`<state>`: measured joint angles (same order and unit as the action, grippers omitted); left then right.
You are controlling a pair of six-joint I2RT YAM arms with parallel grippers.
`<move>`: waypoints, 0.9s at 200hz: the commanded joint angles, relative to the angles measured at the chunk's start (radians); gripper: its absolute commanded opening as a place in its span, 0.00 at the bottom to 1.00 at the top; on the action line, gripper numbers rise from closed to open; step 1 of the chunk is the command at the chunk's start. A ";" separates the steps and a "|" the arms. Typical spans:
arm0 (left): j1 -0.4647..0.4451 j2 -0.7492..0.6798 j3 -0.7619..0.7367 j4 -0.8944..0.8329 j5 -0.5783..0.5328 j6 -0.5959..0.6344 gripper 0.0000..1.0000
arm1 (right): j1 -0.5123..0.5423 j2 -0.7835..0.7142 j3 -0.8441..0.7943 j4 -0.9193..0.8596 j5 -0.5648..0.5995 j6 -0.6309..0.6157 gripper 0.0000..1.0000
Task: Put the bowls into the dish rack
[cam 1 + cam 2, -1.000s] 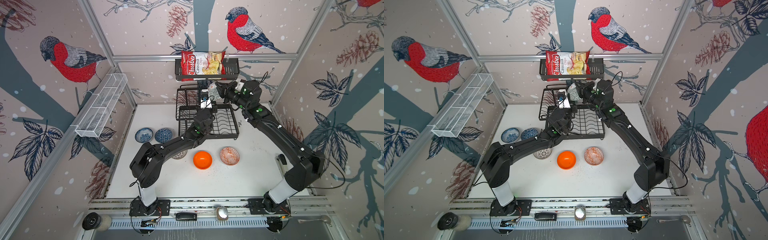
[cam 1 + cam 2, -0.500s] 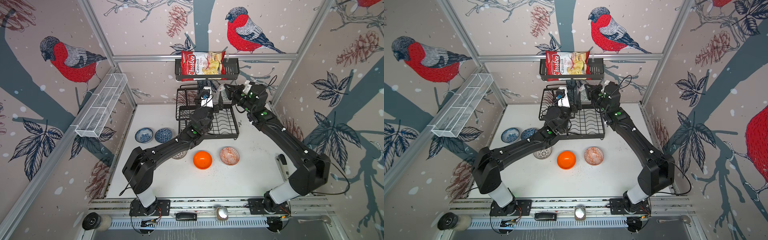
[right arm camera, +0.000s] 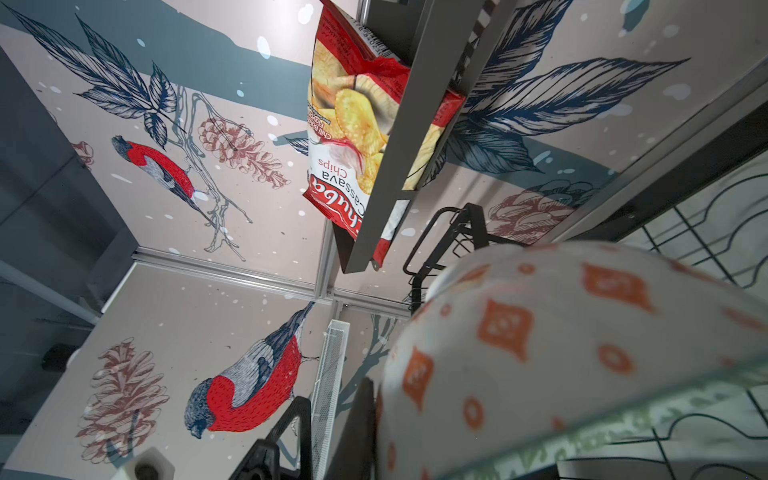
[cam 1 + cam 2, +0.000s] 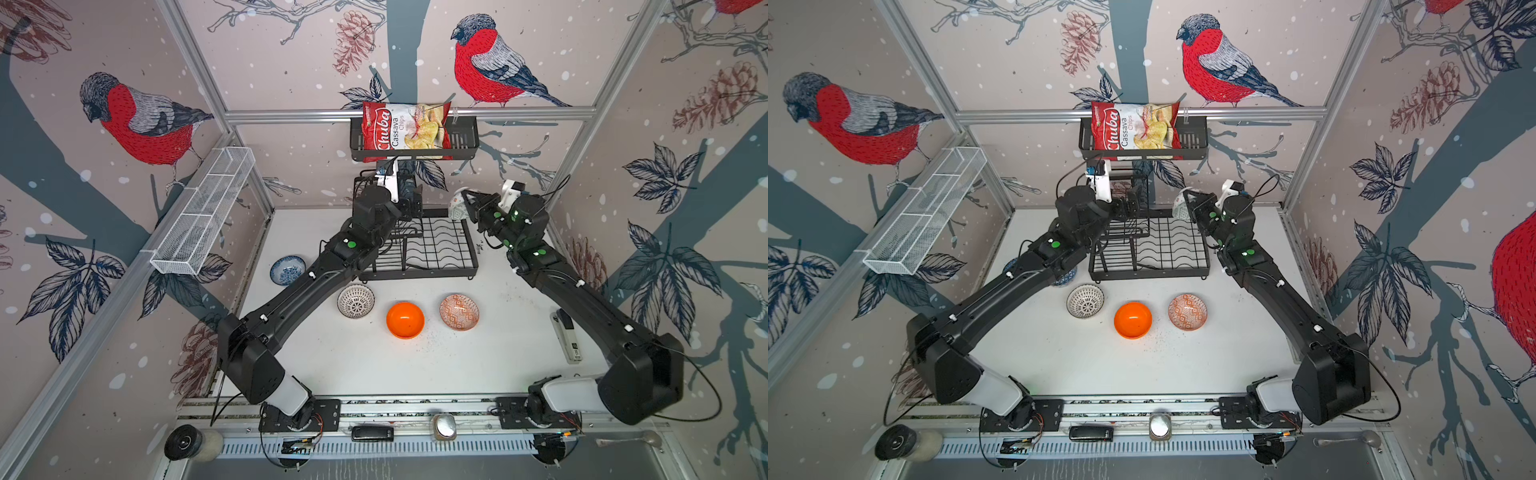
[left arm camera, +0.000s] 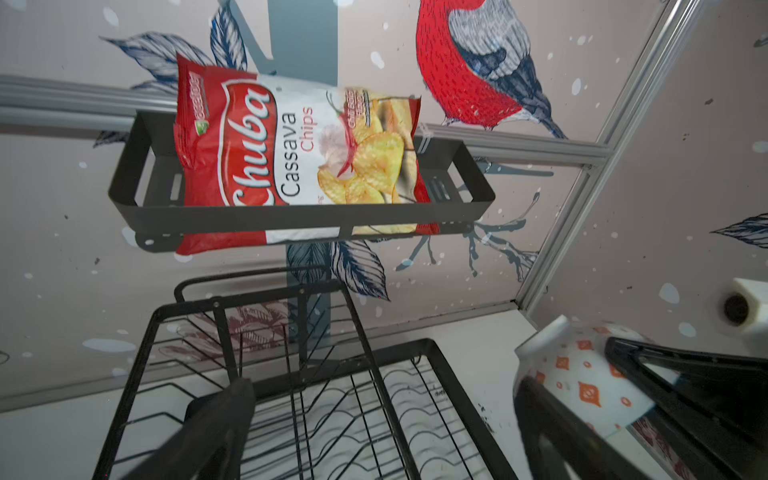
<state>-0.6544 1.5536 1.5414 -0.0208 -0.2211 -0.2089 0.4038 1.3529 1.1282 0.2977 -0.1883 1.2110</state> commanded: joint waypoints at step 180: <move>0.062 -0.262 -0.413 0.151 0.281 0.232 0.97 | 0.042 0.396 -0.043 0.527 0.041 -0.110 0.00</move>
<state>-0.6186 1.3075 1.1381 0.0532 0.0509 0.0193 0.4374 1.6905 1.0389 0.6930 -0.1383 1.0763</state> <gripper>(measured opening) 0.977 0.090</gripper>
